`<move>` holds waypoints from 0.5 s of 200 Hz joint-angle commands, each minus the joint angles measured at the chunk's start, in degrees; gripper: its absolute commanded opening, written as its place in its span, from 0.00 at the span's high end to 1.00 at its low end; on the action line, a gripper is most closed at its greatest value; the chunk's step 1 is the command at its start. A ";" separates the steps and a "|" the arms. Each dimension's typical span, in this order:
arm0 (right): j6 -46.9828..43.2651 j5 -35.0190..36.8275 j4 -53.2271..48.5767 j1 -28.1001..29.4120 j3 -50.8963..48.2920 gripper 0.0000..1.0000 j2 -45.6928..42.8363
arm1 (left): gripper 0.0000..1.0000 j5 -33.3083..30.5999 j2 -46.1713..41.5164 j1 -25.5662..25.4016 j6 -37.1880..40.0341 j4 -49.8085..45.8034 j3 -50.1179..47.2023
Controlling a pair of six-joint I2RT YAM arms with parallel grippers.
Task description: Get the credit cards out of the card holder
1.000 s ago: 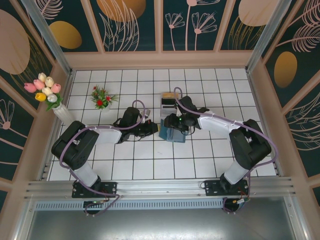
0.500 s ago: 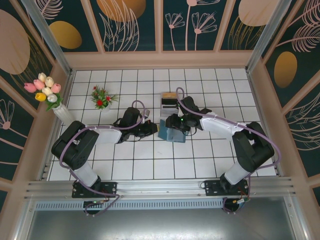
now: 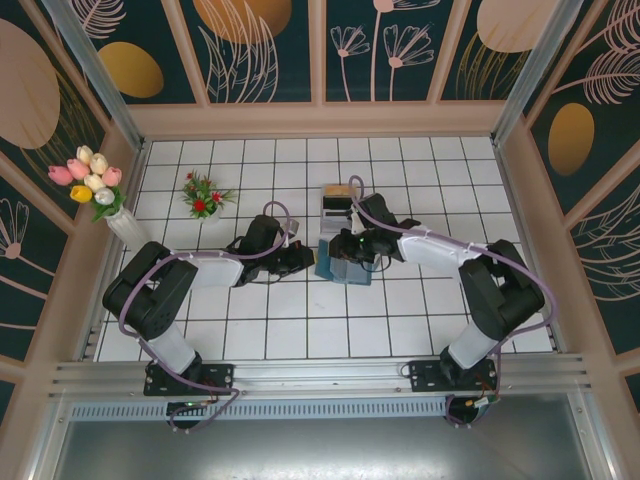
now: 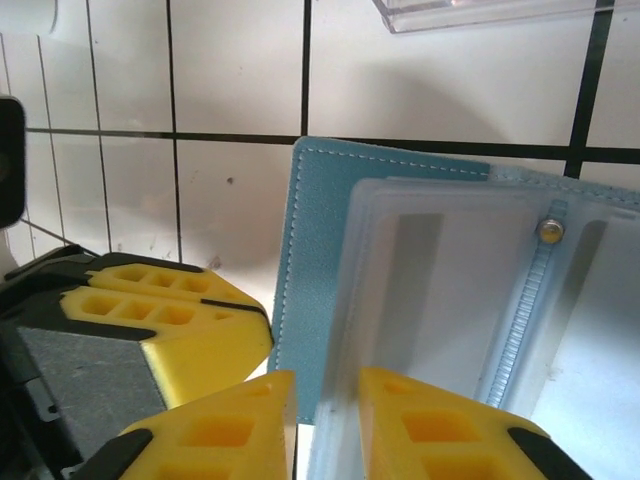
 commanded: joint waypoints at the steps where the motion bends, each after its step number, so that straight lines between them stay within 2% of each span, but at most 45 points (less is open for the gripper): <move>1: -0.98 -1.15 1.01 0.07 -0.45 0.81 1.48 | 0.90 0.42 0.06 -0.27 1.16 -0.36 1.07; 20: -1.10 -0.88 0.90 0.18 -0.28 0.75 1.77 | 0.90 0.40 0.17 -0.26 1.07 -0.15 0.92; 40: -1.29 0.40 0.10 0.22 -0.15 0.73 1.84 | 0.90 0.40 0.17 -0.31 1.09 -0.17 0.92; 100: -1.67 5.12 -3.86 0.26 0.68 0.77 2.47 | 0.90 0.01 0.16 -0.23 1.03 -0.53 1.16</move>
